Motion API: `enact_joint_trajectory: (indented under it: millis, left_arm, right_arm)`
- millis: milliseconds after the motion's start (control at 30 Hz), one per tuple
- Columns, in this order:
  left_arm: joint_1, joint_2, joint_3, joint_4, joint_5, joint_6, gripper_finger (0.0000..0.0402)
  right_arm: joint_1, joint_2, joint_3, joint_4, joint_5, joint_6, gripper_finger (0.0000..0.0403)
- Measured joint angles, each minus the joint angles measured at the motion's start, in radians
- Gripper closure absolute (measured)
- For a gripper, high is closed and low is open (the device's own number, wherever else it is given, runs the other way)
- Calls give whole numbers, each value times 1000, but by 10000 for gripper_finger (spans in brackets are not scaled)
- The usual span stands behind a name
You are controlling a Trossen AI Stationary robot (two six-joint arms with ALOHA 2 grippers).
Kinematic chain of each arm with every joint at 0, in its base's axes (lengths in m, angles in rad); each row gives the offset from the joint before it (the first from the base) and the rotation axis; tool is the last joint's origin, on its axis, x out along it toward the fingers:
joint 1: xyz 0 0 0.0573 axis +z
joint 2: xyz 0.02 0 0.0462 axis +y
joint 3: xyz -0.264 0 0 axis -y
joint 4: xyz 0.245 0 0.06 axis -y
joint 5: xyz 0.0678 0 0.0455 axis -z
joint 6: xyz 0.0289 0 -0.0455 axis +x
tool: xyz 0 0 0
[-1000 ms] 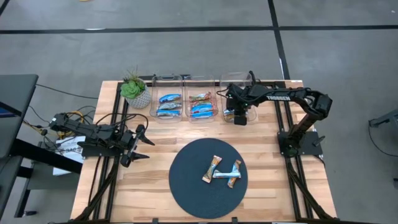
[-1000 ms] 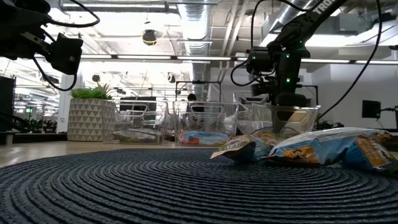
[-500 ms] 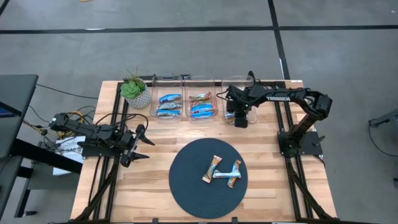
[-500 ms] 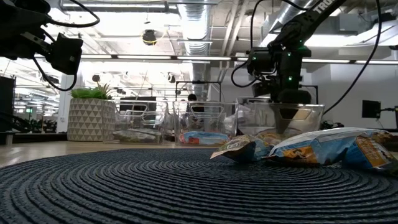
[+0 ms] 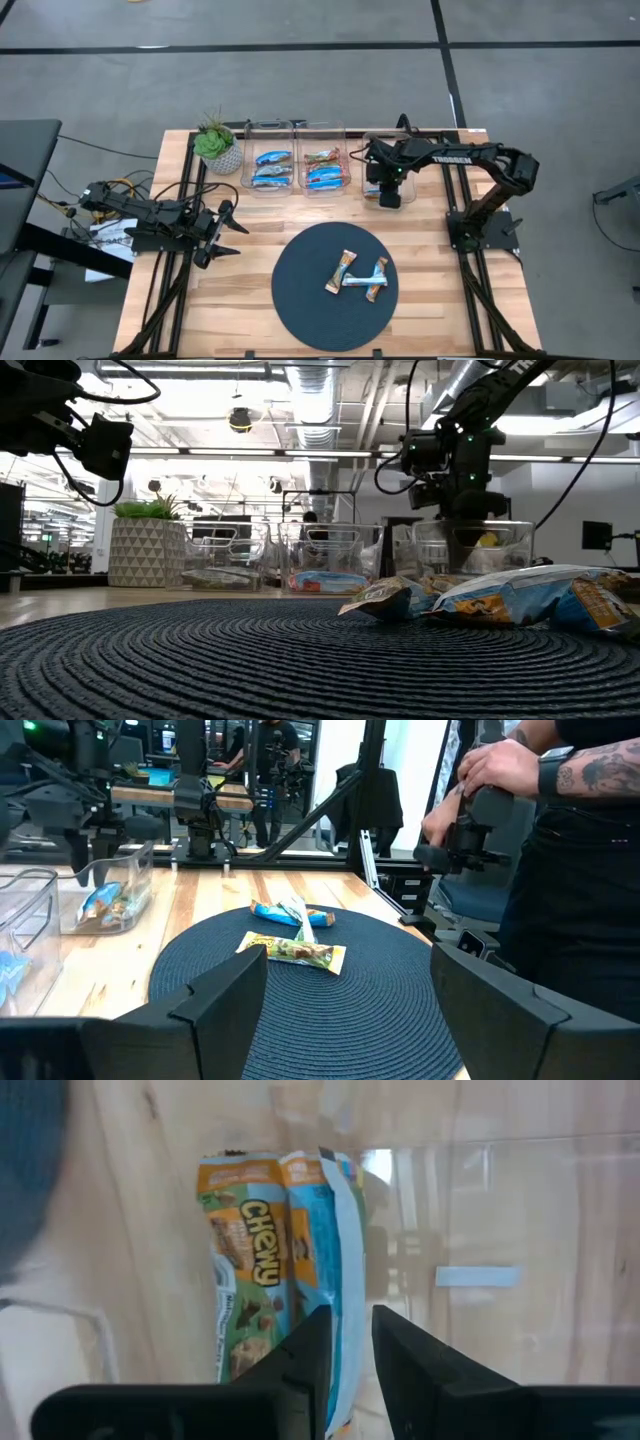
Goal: Pick and place Granola Bars by type
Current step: Put the yellow granola bar into the right transparent bin
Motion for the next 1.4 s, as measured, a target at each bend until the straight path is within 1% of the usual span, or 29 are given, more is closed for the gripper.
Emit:
enact_joint_trajectory:
  millis: [333, 467, 600, 833, 967, 1100, 1400]
  left_arm:
    - [0, 0, 0, 0, 0, 0, 127]
    - [0, 0, 0, 0, 0, 0, 127]
    - [0, 0, 0, 0, 0, 0, 127]
    - [0, 0, 0, 0, 0, 0, 127]
    - [0, 0, 0, 0, 0, 0, 127]
    - [0, 0, 0, 0, 0, 0, 127]
    - [0, 0, 0, 0, 0, 0, 127]
  right_arm:
    - [0, -11, 0, -21, 1, 2, 334]
    - [0, -14, 29, -28, 23, 11, 334]
    - [-3, -51, 62, -43, 25, 12, 334]
    - [13, -155, 111, -63, 28, 53, 334]
    - [54, -212, 130, -66, 26, 53, 334]
    - [127, -258, 160, -113, 20, 55, 334]
    - [309, -293, 220, -127, -2, 138, 334]
